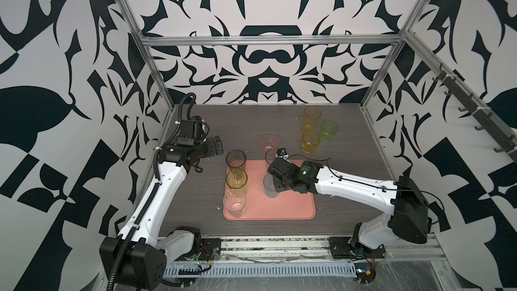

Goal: Place the glasses into the tray
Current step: 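Lower the teal cup onto the tray and open the right gripper, then raise the right gripper and move it to the tall yellow cup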

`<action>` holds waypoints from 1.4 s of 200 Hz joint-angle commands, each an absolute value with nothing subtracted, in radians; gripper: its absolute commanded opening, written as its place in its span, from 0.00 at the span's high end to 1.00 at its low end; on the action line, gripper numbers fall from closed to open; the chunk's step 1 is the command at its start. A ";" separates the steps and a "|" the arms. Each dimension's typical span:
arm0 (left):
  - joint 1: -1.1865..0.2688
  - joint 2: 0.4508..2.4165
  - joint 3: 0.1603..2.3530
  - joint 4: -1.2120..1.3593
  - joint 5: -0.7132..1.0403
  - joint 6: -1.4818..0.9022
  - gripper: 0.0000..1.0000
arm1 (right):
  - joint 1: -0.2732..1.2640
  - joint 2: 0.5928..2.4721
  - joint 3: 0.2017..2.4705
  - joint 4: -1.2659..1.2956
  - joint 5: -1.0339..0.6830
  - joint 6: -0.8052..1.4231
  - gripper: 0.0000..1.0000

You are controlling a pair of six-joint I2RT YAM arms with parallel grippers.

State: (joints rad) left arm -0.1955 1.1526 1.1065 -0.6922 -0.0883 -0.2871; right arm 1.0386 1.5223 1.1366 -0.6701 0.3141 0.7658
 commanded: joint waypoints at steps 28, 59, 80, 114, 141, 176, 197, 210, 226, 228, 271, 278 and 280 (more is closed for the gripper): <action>-0.192 1.134 1.095 -0.692 -0.081 -0.281 0.01 | 1.045 1.512 1.179 -0.702 0.326 0.784 0.84; -0.192 1.135 1.095 -0.690 -0.080 -0.282 0.01 | 1.044 1.498 1.193 -0.722 0.339 0.782 0.80; -0.192 1.134 1.097 -0.691 -0.078 -0.284 0.00 | 1.045 1.484 1.197 -0.725 0.350 0.770 0.79; -0.192 1.131 1.103 -0.690 -0.070 -0.284 0.00 | 1.045 1.459 1.212 -0.739 0.372 0.742 0.78; -0.192 1.132 1.138 -0.705 -0.048 -0.284 0.01 | 1.043 1.430 1.231 -0.750 0.400 0.700 0.77; -0.192 1.131 1.195 -0.729 0.031 -0.304 0.01 | 1.017 1.385 1.256 -0.763 0.434 0.643 0.75; -0.192 1.129 1.219 -0.731 0.083 -0.339 0.01 | 0.977 1.351 1.267 -0.765 0.440 0.608 0.73; -0.193 1.128 1.232 -0.729 0.113 -0.362 0.00 | 0.942 1.330 1.272 -0.764 0.440 0.581 0.72; -0.193 1.128 1.249 -0.727 0.141 -0.388 0.01 | 0.895 1.305 1.278 -0.756 0.436 0.537 0.70; -0.193 1.128 1.251 -0.726 0.145 -0.391 0.00 | 0.888 1.301 1.279 -0.755 0.435 0.531 0.70; -0.196 1.129 1.276 -0.705 0.206 -0.446 0.01 | 0.689 1.270 1.278 -0.668 0.389 0.406 0.63; -0.199 1.131 1.276 -0.701 0.212 -0.453 0.00 | 0.650 1.274 1.283 -0.654 0.374 0.389 0.62; -0.199 1.131 1.277 -0.701 0.214 -0.455 0.00 | 0.639 1.277 1.286 -0.650 0.368 0.386 0.62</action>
